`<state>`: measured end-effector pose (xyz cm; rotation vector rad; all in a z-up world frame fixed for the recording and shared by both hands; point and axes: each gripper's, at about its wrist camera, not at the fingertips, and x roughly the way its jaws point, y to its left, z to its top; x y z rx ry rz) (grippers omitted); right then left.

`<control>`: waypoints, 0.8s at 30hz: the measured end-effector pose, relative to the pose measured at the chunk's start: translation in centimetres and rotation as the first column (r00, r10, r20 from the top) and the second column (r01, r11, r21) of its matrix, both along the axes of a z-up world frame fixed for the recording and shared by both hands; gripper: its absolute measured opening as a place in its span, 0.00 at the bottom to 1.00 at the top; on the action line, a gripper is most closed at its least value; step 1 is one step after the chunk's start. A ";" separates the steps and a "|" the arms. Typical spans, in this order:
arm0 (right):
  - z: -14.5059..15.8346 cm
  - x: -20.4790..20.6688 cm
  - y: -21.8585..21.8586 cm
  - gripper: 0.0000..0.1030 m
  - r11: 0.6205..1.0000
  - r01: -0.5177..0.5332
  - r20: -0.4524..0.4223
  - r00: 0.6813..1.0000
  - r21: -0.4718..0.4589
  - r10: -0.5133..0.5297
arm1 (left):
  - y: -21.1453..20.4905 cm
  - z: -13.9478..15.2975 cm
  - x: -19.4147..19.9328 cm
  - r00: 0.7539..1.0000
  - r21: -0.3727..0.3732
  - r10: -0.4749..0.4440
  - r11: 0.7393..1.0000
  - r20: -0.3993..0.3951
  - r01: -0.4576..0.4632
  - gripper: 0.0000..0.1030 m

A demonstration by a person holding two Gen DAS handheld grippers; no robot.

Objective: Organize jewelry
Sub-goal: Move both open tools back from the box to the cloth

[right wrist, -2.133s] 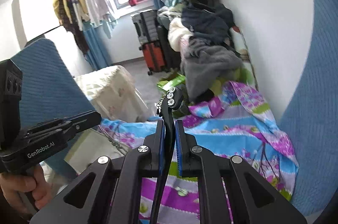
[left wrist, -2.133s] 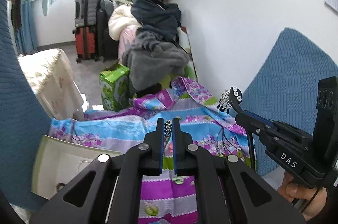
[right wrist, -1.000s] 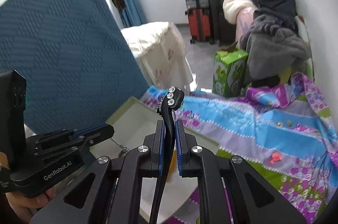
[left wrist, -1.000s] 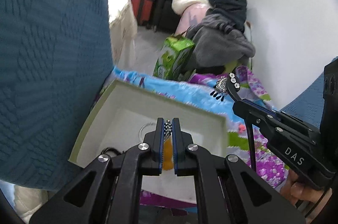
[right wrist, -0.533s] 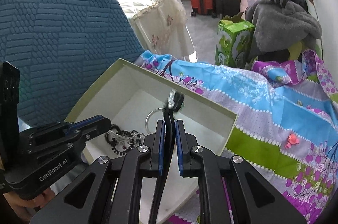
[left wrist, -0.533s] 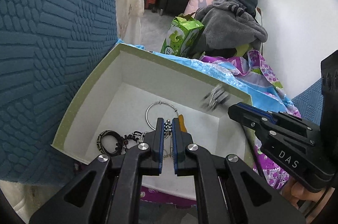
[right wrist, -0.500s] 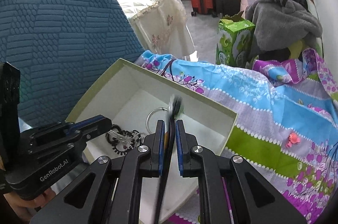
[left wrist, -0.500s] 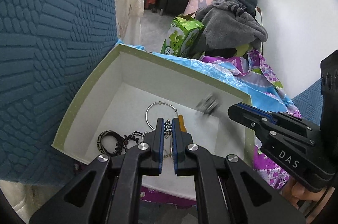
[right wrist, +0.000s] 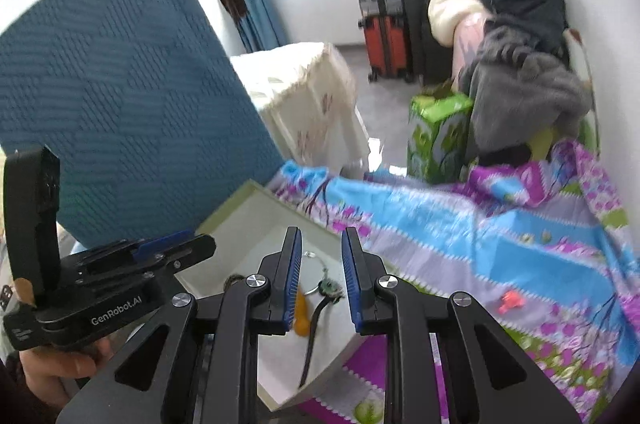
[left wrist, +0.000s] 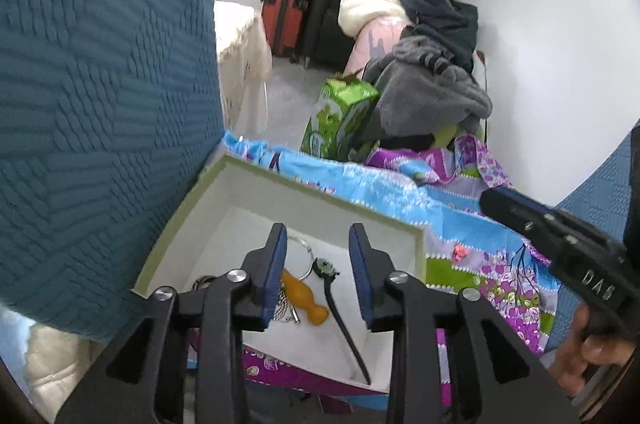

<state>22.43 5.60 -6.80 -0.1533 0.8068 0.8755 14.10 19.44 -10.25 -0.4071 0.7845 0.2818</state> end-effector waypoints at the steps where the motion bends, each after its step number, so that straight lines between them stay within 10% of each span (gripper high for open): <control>1: 0.4 0.1 -0.3 0.18 1.000 0.001 0.008 1.000 0.006 -0.001 | -0.3 0.6 0.0 1.000 0.003 -0.002 1.000 0.005 0.002 0.32; 13: 6.6 -0.2 -7.5 0.18 0.995 0.029 0.151 0.988 0.093 -0.043 | -6.0 6.8 -0.8 0.992 0.079 -0.030 0.997 0.121 0.021 0.42; 24: 6.7 -1.1 -14.0 0.18 0.987 0.099 0.189 0.974 0.127 -0.122 | -11.7 6.6 -1.4 0.984 0.116 -0.067 0.992 0.165 0.048 0.42</control>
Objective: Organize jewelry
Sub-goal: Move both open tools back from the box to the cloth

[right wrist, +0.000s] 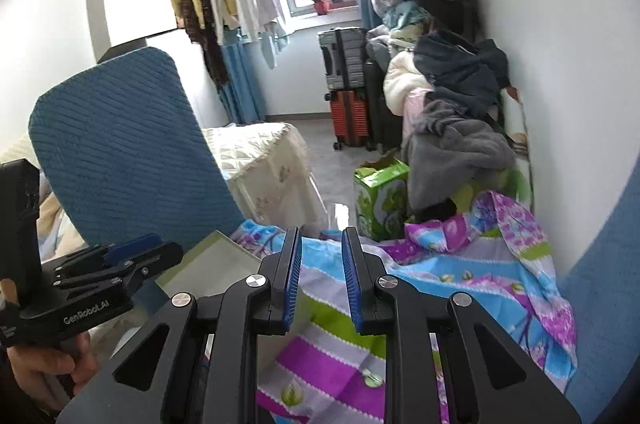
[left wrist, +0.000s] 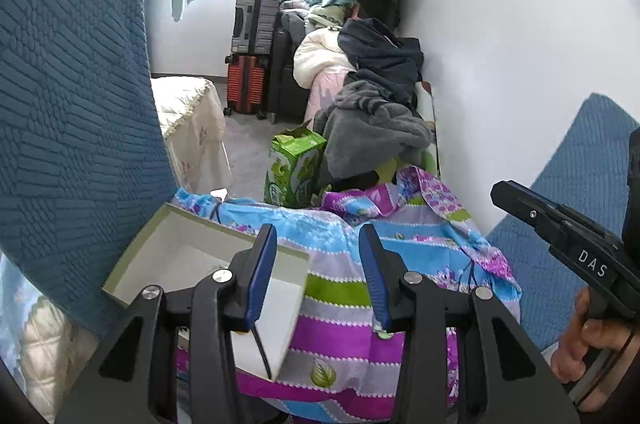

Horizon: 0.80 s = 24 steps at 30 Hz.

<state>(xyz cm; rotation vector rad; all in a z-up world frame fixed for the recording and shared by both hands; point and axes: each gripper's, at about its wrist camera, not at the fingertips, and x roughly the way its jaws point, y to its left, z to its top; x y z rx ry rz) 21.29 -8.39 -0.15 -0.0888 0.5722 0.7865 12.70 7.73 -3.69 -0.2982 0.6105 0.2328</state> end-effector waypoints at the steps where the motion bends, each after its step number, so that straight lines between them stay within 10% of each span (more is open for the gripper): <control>1: -0.2 -0.1 -0.4 0.18 1.000 0.008 0.001 1.000 -0.001 -0.008 | -0.4 -0.3 0.0 1.000 -0.002 -0.009 1.000 -0.002 0.009 0.42; 24: -6.4 -0.6 -8.9 0.18 0.995 0.099 -0.027 0.995 -0.019 -0.099 | -6.3 -5.3 -0.2 0.998 -0.016 -0.044 0.999 -0.042 0.043 0.42</control>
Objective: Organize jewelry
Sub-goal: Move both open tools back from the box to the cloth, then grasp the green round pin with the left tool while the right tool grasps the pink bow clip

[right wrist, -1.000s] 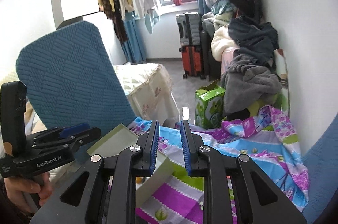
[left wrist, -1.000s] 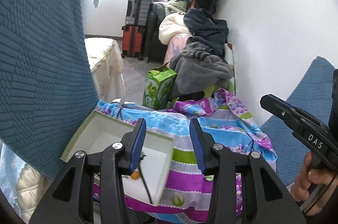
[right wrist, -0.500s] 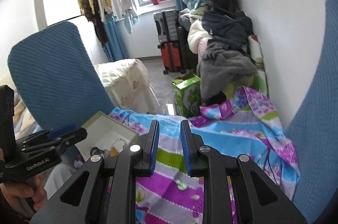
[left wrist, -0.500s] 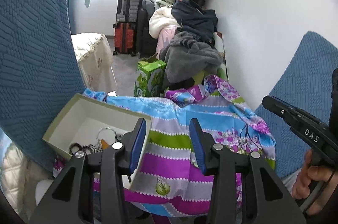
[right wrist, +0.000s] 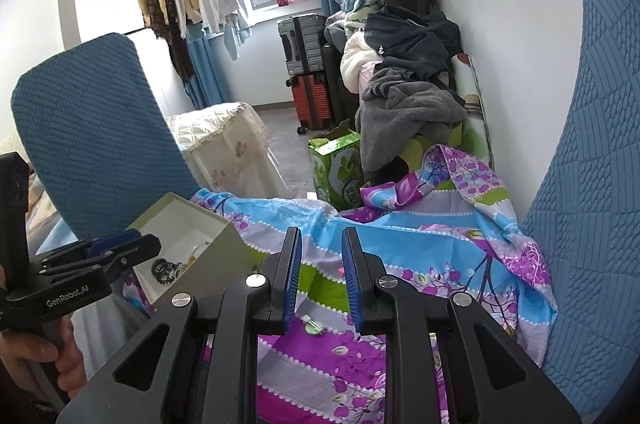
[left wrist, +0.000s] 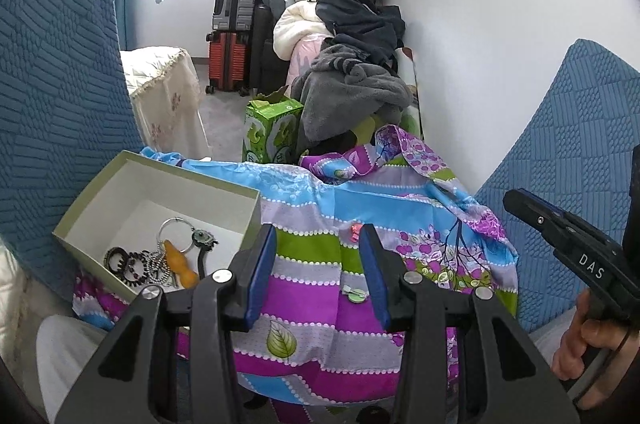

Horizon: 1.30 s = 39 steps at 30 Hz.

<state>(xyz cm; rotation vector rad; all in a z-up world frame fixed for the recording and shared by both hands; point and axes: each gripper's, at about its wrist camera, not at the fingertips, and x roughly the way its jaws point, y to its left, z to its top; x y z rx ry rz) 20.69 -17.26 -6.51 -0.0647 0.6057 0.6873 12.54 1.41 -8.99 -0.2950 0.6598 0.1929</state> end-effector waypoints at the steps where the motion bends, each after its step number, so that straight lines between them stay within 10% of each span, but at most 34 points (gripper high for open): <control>1: -0.1 0.2 -0.2 0.18 1.000 -0.001 0.002 1.000 0.004 0.001 | -0.1 -0.1 0.1 1.000 0.000 0.004 1.000 0.001 -0.004 0.42; 19: -6.2 6.9 -0.2 0.19 0.994 -0.105 -0.018 0.994 -0.013 0.105 | -3.5 -5.9 2.7 0.997 -0.021 0.072 0.997 -0.038 -0.073 0.42; 39: -16.4 15.1 2.8 0.25 0.972 -0.232 -0.159 0.962 -0.045 0.223 | -6.5 -14.8 7.8 0.979 -0.052 -0.047 0.998 -0.199 0.037 0.42</control>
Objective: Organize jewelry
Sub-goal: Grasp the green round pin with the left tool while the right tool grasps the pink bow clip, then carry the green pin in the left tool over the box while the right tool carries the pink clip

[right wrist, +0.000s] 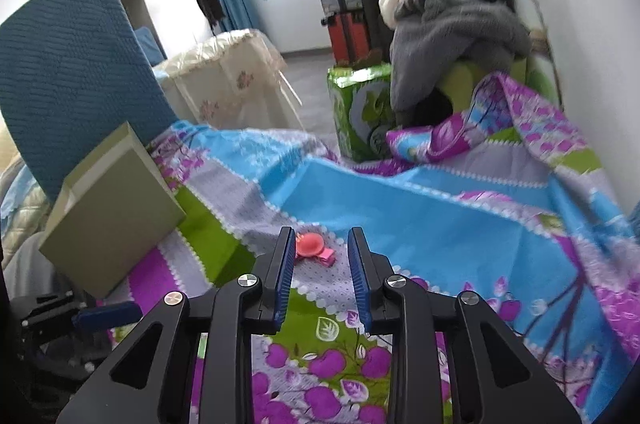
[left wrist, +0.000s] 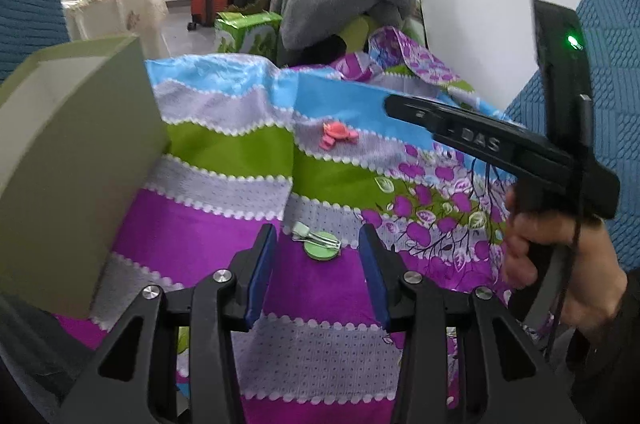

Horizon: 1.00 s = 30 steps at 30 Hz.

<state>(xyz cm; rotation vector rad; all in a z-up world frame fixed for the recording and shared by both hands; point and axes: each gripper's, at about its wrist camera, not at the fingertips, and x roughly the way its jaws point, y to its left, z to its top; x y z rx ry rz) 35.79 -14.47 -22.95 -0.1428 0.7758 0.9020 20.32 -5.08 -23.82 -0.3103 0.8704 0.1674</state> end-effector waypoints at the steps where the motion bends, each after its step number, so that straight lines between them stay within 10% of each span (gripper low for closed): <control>1: -0.6 0.4 0.3 0.26 1.000 -0.009 -0.013 1.000 -0.008 0.009 | 0.0 -0.3 0.1 1.000 -0.002 -0.003 1.000 -0.005 0.003 0.42; 24: -4.4 2.0 4.5 0.37 0.987 -0.143 -0.071 0.988 -0.071 0.138 | -0.2 -3.5 2.2 0.997 0.000 -0.046 0.999 -0.058 0.046 0.33; 30: -4.3 1.7 4.7 0.25 0.983 -0.154 -0.051 0.987 -0.098 0.149 | 0.2 -3.4 2.4 0.997 -0.017 -0.048 0.999 -0.063 0.047 0.25</control>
